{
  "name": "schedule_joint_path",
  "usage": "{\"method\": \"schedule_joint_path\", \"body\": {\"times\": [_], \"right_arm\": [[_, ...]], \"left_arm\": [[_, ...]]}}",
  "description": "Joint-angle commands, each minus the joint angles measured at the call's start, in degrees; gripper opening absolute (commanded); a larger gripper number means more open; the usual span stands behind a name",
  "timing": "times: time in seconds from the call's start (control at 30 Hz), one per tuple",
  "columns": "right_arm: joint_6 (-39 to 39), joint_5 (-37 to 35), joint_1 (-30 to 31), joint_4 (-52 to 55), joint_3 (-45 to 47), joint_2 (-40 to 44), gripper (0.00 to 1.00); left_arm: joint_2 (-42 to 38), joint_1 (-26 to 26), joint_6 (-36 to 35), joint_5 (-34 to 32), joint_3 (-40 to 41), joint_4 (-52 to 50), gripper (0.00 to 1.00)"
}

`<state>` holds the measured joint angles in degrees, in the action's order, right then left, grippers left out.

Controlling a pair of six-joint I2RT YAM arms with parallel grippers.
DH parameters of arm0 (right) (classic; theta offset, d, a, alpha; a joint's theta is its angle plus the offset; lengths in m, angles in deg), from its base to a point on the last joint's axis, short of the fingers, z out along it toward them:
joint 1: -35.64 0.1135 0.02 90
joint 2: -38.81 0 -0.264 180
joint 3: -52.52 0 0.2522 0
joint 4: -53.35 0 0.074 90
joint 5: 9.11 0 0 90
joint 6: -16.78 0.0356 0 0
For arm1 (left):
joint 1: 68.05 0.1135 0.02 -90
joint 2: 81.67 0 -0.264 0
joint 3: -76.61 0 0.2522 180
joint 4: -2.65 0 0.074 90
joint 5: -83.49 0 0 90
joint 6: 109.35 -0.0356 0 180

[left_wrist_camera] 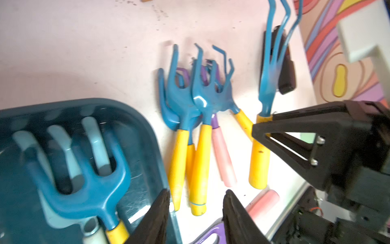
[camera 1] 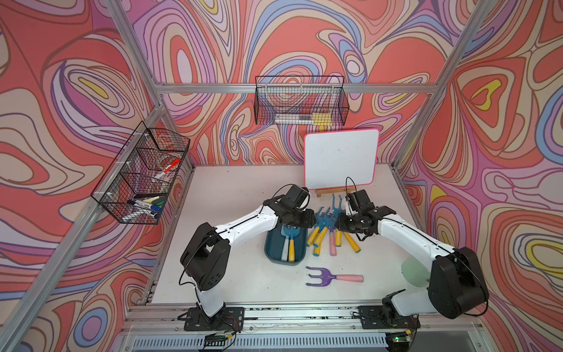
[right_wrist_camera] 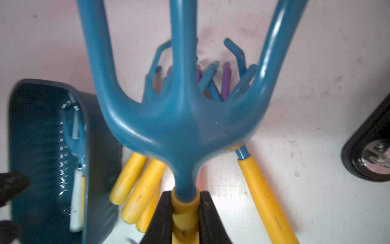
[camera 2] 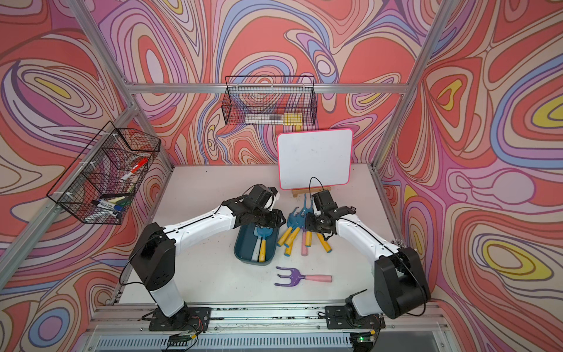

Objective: Put the rake into the storage box
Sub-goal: Pick up the rake at the center of the board.

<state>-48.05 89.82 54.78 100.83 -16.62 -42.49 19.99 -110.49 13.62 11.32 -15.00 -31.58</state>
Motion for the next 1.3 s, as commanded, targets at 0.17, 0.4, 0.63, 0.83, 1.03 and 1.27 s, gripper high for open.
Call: {"method": "schedule_joint_path", "body": {"times": [0.17,0.4,0.63,0.83,1.03,1.27], "right_arm": [[-2.75,10.35,-0.22,-4.67,0.09,0.14,0.05],[-3.99,13.21,-0.21,-5.0,0.26,0.88,0.04],[-4.65,14.61,-0.16,-5.37,0.53,1.06,0.04],[-4.93,14.88,-0.22,-5.1,0.36,0.61,0.04],[-5.0,14.72,-0.15,-4.97,0.27,0.54,0.05],[-4.87,14.37,-0.15,-4.74,0.11,0.57,0.31]], "left_arm": [[4.11,-0.1,4.51,10.24,-0.95,16.75,0.46],[8.66,-0.1,8.25,9.72,-2.14,22.0,0.43],[11.07,-0.1,7.9,8.64,-5.41,21.81,0.38],[11.29,-0.1,8.6,8.14,-5.35,23.06,0.31],[11.4,-0.1,9.82,6.89,-4.19,23.15,0.0],[7.6,0.59,9.79,4.89,-0.5,21.36,0.0]]}}
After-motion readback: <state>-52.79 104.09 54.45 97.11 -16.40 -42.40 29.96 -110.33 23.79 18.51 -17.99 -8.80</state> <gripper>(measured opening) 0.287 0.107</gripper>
